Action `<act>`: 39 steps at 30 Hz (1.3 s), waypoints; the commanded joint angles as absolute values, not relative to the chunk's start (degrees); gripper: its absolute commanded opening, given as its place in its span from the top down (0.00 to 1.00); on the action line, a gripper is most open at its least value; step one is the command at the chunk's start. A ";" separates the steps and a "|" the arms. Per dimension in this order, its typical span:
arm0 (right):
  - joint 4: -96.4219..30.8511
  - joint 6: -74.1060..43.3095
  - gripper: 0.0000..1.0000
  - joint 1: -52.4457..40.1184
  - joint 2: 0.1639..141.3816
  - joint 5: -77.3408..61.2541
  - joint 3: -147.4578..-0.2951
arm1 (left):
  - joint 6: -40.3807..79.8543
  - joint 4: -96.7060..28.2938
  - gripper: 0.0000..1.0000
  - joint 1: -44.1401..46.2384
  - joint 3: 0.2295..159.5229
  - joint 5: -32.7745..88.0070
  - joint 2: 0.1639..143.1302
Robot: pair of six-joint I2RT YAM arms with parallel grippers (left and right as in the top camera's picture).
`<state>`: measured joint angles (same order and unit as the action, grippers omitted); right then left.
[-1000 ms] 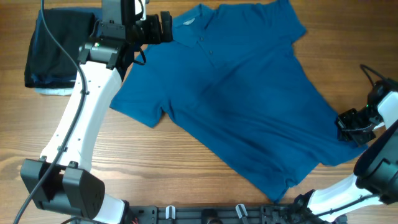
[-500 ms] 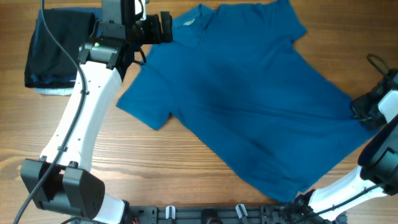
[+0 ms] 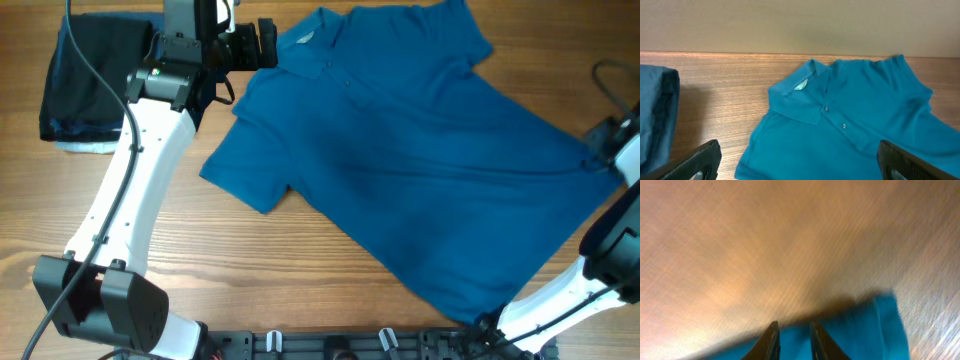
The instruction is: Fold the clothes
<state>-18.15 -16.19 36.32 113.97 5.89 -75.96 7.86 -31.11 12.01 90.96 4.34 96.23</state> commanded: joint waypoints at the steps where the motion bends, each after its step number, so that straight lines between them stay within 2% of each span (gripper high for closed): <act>1: -24.51 -15.66 0.58 36.40 104.16 1.78 -84.25 | 8.19 -30.98 0.00 11.77 90.76 4.23 96.53; 5: -30.81 -15.68 0.00 36.40 94.41 -5.43 -86.52 | 8.19 -30.98 0.00 11.77 90.76 4.23 96.53; 9: -37.58 -15.59 0.00 36.40 88.88 -6.07 -86.52 | 8.19 -30.94 0.00 11.79 90.76 4.27 96.53; 13: -37.58 -15.62 0.00 36.40 88.75 -6.07 -86.37 | 8.19 -26.59 0.00 11.77 90.76 4.25 96.55; 16: -37.58 -15.59 0.00 36.40 88.75 -6.04 -86.35 | 8.38 -27.70 0.00 11.84 90.76 7.25 96.60; 22: -37.58 -15.59 0.00 36.40 88.77 -6.04 -86.35 | 7.99 -19.73 0.00 12.08 90.76 9.96 98.26; 27: -37.58 -15.59 0.00 36.40 88.82 -6.07 -86.35 | 7.99 -19.97 0.00 12.75 90.76 11.07 99.79; 31: -37.58 -15.62 0.00 36.40 88.82 -6.07 -86.35 | 8.01 -17.37 0.00 13.13 90.78 16.36 99.55; 34: -37.58 -15.59 0.00 36.40 88.82 -6.07 -86.35 | 7.97 -18.61 0.01 15.66 90.78 9.34 100.09; 36: -37.58 -15.62 0.00 36.40 88.82 -6.04 -86.35 | 7.60 -18.81 0.05 17.30 90.78 4.56 101.32; 37: -37.58 -15.62 0.01 36.40 88.82 -6.07 -86.35 | 6.07 -18.61 0.20 18.04 90.78 2.87 102.37; 38: -37.58 -15.59 0.00 36.40 88.82 -6.07 -86.35 | 4.97 -18.13 0.49 18.59 90.78 1.50 103.63; 39: -37.58 -15.62 0.00 36.40 88.82 -6.04 -86.35 | 4.75 -17.43 0.61 18.81 90.78 0.89 104.77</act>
<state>-37.56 -15.94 36.32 88.29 -5.15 -86.50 7.31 -18.52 17.50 90.72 6.98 100.73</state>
